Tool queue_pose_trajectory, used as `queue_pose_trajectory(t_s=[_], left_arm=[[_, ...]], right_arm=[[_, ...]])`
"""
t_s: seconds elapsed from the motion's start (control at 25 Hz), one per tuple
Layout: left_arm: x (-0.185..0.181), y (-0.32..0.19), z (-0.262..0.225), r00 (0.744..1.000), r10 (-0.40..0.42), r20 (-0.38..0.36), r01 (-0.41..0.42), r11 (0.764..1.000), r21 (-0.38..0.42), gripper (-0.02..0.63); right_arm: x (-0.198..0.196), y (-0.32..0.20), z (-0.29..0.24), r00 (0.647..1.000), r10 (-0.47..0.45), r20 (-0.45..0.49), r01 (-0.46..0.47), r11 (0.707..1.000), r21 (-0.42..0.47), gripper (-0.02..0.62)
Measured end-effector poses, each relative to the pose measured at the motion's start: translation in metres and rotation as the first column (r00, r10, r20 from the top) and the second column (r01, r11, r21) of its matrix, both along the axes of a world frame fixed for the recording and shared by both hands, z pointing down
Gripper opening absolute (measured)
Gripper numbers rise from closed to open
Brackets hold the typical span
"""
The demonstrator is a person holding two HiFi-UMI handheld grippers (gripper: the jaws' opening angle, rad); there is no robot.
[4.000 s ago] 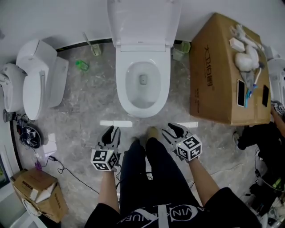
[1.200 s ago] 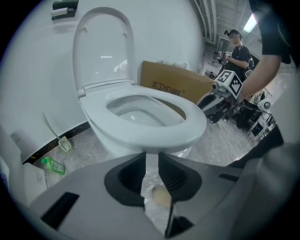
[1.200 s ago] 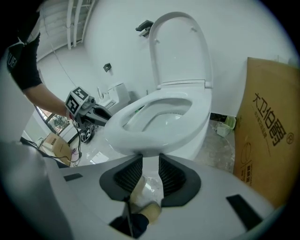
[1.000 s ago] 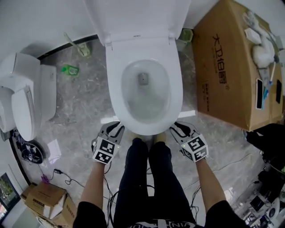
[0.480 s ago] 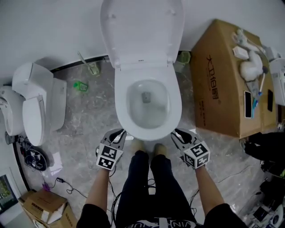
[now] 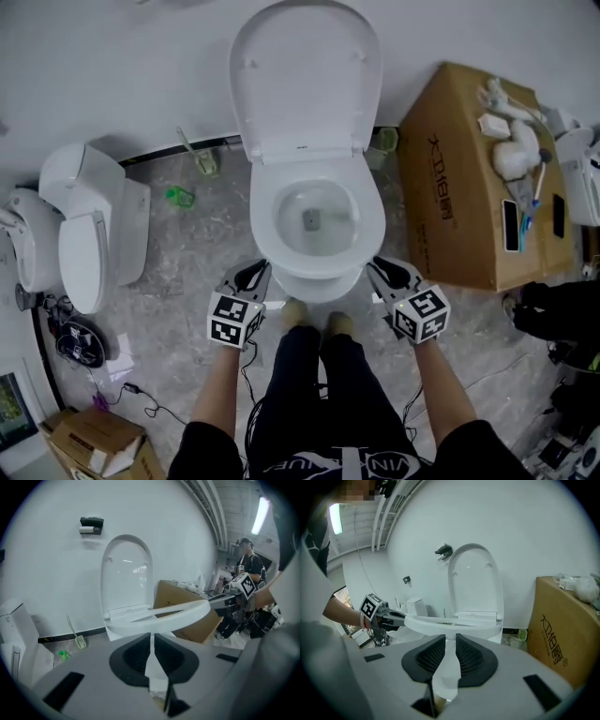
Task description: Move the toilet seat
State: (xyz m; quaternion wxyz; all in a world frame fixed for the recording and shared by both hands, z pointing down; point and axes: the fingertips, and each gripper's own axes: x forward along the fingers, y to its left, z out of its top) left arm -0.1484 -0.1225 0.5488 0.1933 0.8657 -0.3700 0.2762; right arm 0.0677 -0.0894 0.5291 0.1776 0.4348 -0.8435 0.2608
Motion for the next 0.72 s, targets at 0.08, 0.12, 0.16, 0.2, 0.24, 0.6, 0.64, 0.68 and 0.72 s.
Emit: queue_pose_trajectory(t_s=[0.08, 0.12, 0.16, 0.2, 0.24, 0.6, 0.64, 0.68, 0.72], left_arm=[[0.001, -0.010, -0.012, 1.000, -0.001, -0.012, 0.001, 1.000, 0.013, 0.029], [0.001, -0.014, -0.017, 1.000, -0.002, -0.019, 0.002, 1.000, 0.020, 0.031], [0.001, -0.019, -0.023, 1.000, -0.005, -0.028, 0.006, 1.000, 0.026, 0.031], [0.001, -0.025, -0.029, 0.999, -0.013, -0.040, 0.014, 0.999, 0.031, 0.029], [0.001, -0.030, -0.035, 0.998, -0.022, -0.055, 0.024, 0.999, 0.035, 0.029], [0.003, -0.075, -0.074, 0.989, -0.032, -0.144, 0.042, 0.997, 0.071, 0.028], [0.003, -0.080, -0.077, 0.987, -0.032, -0.156, 0.044, 0.996, 0.075, 0.028], [0.003, -0.084, -0.081, 0.986, -0.033, -0.166, 0.046, 0.996, 0.079, 0.028], [0.003, -0.089, -0.084, 0.984, -0.033, -0.172, 0.049, 0.995, 0.084, 0.028]], right_arm=[[0.001, -0.010, -0.013, 1.000, 0.017, 0.009, -0.017, 1.000, 0.015, 0.079], [0.001, -0.016, -0.019, 0.999, 0.029, 0.014, -0.029, 0.999, 0.019, 0.078], [0.001, -0.021, -0.025, 0.999, 0.044, 0.019, -0.044, 0.999, 0.022, 0.077], [0.001, -0.026, -0.031, 0.998, 0.059, 0.025, -0.059, 0.998, 0.026, 0.074], [0.001, -0.032, -0.037, 0.997, 0.073, 0.032, -0.074, 0.997, 0.029, 0.069], [0.003, -0.079, -0.080, 0.986, 0.161, 0.043, -0.164, 0.983, 0.083, 0.048], [0.003, -0.084, -0.083, 0.984, 0.170, 0.046, -0.174, 0.981, 0.089, 0.047], [0.004, -0.088, -0.087, 0.982, 0.180, 0.052, -0.184, 0.978, 0.094, 0.046], [0.004, -0.093, -0.090, 0.980, 0.190, 0.061, -0.195, 0.976, 0.100, 0.044]])
